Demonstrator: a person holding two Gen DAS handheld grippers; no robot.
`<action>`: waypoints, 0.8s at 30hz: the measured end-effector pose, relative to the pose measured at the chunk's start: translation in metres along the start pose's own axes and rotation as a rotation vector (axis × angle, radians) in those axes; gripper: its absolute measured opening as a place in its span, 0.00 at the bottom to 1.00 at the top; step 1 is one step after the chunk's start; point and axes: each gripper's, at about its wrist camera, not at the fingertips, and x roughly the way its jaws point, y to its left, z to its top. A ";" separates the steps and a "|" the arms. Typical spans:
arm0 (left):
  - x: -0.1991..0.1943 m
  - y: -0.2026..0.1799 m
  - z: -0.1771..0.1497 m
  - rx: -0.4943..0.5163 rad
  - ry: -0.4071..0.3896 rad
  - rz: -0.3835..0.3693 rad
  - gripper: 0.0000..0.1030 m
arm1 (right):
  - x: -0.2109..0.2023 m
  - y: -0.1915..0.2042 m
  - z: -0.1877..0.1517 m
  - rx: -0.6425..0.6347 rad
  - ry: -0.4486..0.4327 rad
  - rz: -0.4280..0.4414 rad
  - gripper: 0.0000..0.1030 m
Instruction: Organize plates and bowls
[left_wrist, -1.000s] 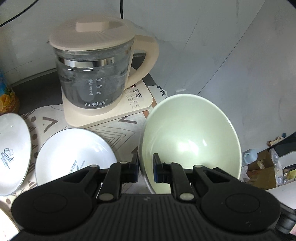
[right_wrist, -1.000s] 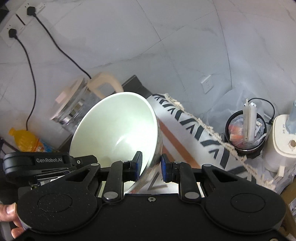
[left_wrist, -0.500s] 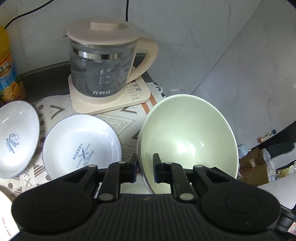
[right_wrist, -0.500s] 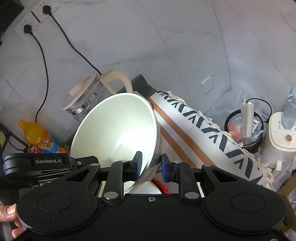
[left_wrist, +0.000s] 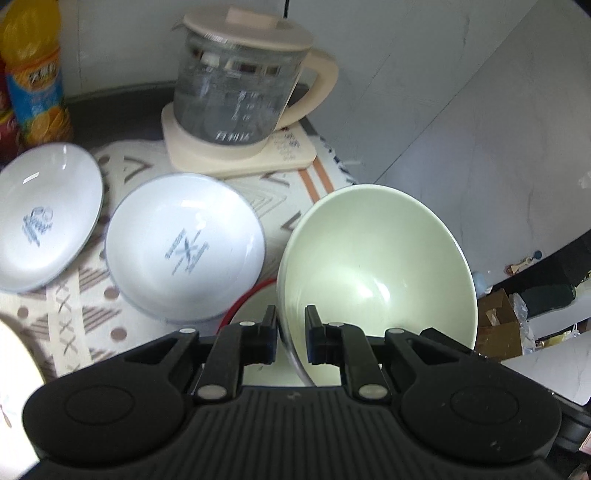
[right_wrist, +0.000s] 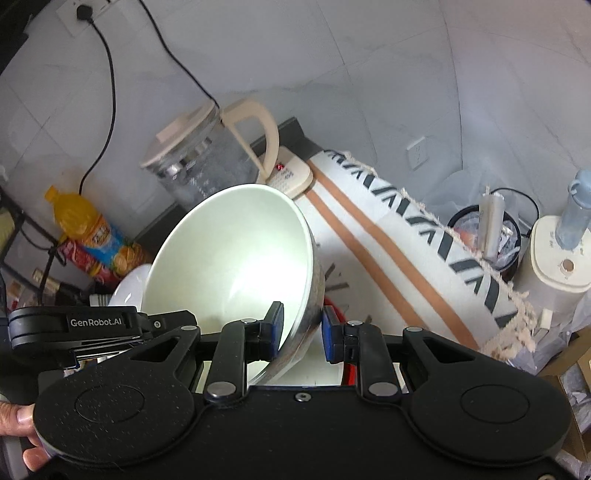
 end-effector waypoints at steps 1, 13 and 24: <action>0.001 0.002 -0.003 -0.003 0.010 -0.001 0.12 | 0.000 0.000 -0.003 0.000 0.006 -0.001 0.21; 0.020 0.017 -0.025 0.009 0.130 0.004 0.13 | 0.006 -0.002 -0.028 0.007 0.054 -0.045 0.21; 0.031 0.019 -0.030 0.020 0.188 0.028 0.13 | 0.015 -0.007 -0.032 0.054 0.044 -0.055 0.19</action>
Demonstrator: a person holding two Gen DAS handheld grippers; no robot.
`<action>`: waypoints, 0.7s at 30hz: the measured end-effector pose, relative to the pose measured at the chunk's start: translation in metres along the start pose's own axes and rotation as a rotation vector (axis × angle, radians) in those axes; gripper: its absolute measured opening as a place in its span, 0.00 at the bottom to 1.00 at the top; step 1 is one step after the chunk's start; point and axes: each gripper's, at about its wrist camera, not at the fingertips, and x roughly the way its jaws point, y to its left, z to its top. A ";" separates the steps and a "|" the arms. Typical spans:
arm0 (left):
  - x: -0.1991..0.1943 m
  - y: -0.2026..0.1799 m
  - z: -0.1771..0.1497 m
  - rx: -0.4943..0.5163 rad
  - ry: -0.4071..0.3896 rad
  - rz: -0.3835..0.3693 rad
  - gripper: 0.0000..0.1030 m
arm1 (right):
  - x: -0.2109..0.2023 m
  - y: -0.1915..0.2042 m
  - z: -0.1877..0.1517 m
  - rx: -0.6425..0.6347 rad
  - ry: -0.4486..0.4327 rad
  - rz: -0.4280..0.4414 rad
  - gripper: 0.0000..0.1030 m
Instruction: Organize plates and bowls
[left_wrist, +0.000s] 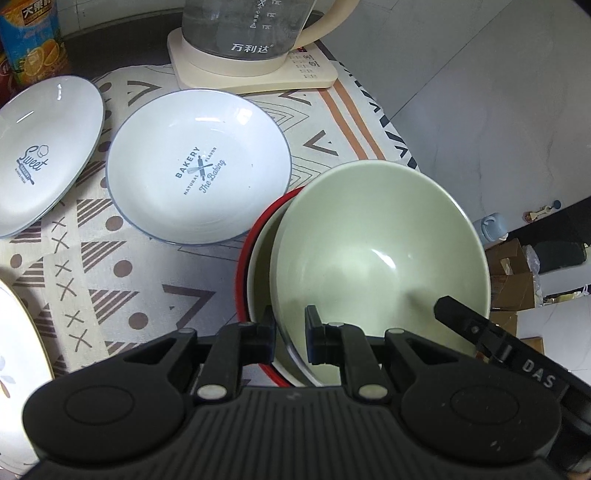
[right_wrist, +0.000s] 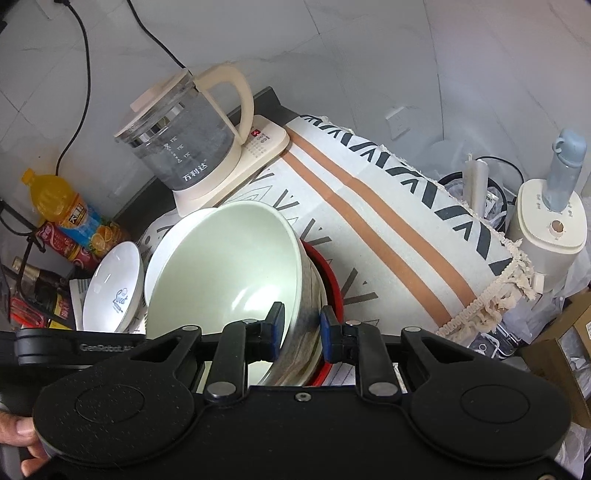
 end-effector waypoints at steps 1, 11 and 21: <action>-0.001 0.000 0.000 0.000 0.001 0.002 0.13 | 0.001 -0.001 0.000 0.004 0.000 -0.001 0.18; -0.015 0.007 0.007 -0.045 0.005 -0.012 0.17 | 0.007 -0.008 0.006 0.068 -0.015 0.023 0.16; -0.013 0.008 0.011 -0.040 -0.021 0.042 0.17 | 0.011 -0.005 0.012 0.020 0.011 0.016 0.18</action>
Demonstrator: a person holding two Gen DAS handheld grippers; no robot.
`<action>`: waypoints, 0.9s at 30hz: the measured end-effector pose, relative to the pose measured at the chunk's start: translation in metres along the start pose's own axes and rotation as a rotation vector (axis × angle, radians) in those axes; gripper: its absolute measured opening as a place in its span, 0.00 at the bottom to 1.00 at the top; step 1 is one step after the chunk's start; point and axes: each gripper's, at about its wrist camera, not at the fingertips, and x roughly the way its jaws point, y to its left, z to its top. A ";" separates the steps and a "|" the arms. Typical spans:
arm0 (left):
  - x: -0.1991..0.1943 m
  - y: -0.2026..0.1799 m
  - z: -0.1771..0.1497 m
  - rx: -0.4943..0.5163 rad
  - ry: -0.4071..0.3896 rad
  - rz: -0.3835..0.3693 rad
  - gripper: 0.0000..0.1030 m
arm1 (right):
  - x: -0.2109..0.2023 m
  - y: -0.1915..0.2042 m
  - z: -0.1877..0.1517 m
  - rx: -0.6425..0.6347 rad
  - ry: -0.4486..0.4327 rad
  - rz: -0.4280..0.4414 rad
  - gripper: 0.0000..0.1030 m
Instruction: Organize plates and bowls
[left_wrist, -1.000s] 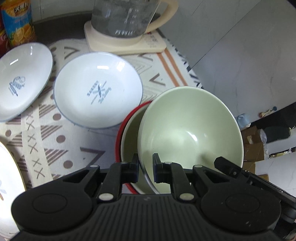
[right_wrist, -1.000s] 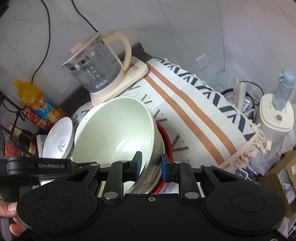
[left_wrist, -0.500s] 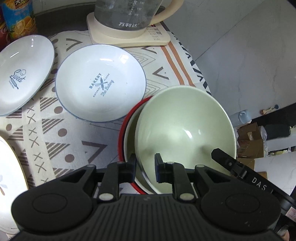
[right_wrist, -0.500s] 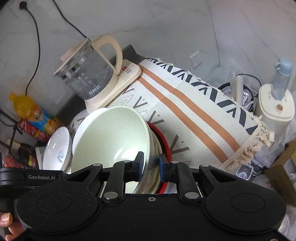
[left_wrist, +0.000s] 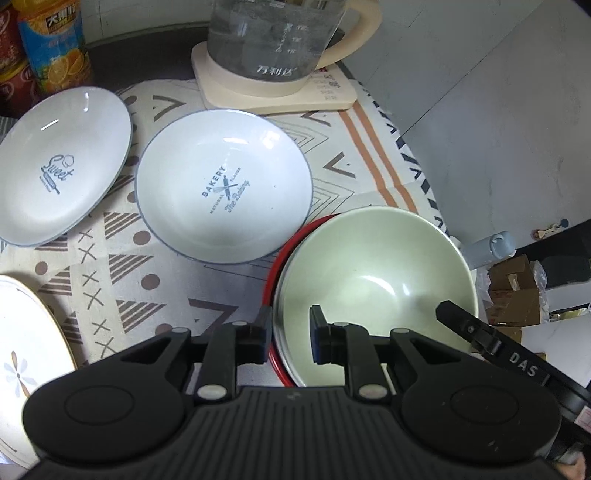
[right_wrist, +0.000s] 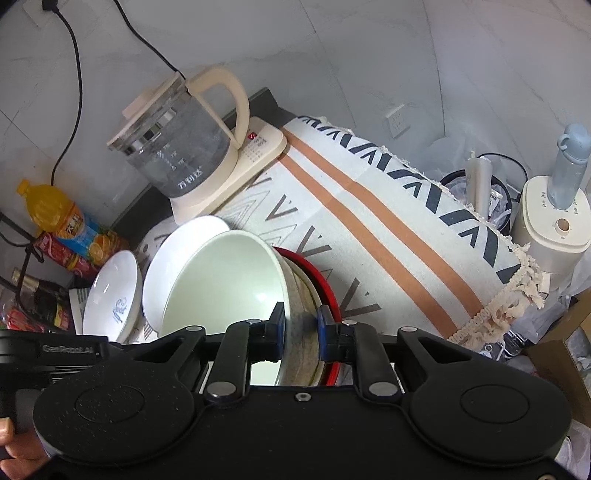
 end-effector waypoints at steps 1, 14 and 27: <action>0.002 0.000 0.000 0.001 0.003 0.006 0.17 | -0.001 0.000 0.001 -0.001 0.000 0.006 0.19; 0.010 0.006 -0.001 -0.048 -0.005 0.043 0.18 | 0.002 -0.005 0.011 -0.080 0.011 0.042 0.08; 0.009 0.013 -0.004 -0.121 -0.021 0.086 0.39 | 0.009 -0.009 0.023 -0.154 0.093 0.085 0.08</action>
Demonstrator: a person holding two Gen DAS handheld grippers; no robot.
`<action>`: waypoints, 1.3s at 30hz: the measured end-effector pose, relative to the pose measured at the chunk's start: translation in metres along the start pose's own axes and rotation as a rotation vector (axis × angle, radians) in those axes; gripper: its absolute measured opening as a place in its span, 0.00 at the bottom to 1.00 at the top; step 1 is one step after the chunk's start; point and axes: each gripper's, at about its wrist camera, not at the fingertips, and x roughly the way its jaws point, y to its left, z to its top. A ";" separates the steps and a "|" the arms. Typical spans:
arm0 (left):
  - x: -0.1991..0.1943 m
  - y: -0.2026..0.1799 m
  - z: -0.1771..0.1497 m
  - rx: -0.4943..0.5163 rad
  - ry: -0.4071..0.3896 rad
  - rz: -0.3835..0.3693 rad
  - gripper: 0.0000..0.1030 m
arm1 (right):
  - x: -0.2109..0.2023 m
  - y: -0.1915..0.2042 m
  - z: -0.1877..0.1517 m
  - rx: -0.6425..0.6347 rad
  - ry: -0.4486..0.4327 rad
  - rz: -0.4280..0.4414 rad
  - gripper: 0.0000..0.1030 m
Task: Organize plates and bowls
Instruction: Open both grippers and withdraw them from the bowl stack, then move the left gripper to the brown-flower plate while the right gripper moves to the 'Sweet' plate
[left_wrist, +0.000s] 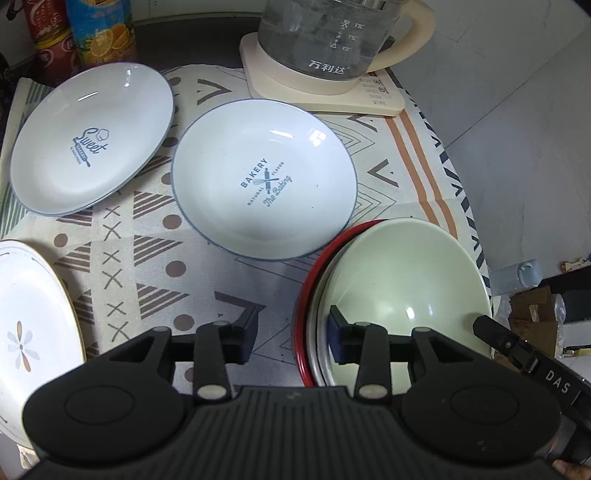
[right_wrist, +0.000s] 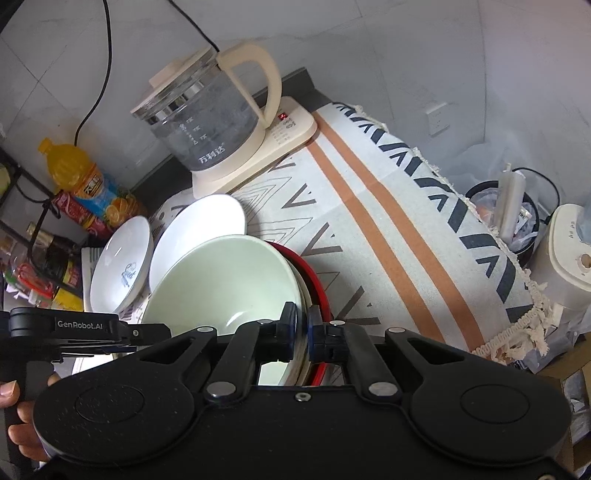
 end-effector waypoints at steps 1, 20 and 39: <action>-0.001 0.001 -0.001 -0.008 0.000 0.003 0.40 | -0.001 0.000 0.002 -0.007 0.004 0.001 0.09; -0.040 0.032 -0.022 -0.243 -0.085 0.078 0.72 | 0.009 0.068 0.028 -0.340 0.010 0.114 0.84; -0.063 0.094 -0.062 -0.475 -0.087 0.223 0.72 | 0.037 0.152 0.013 -0.586 0.119 0.322 0.98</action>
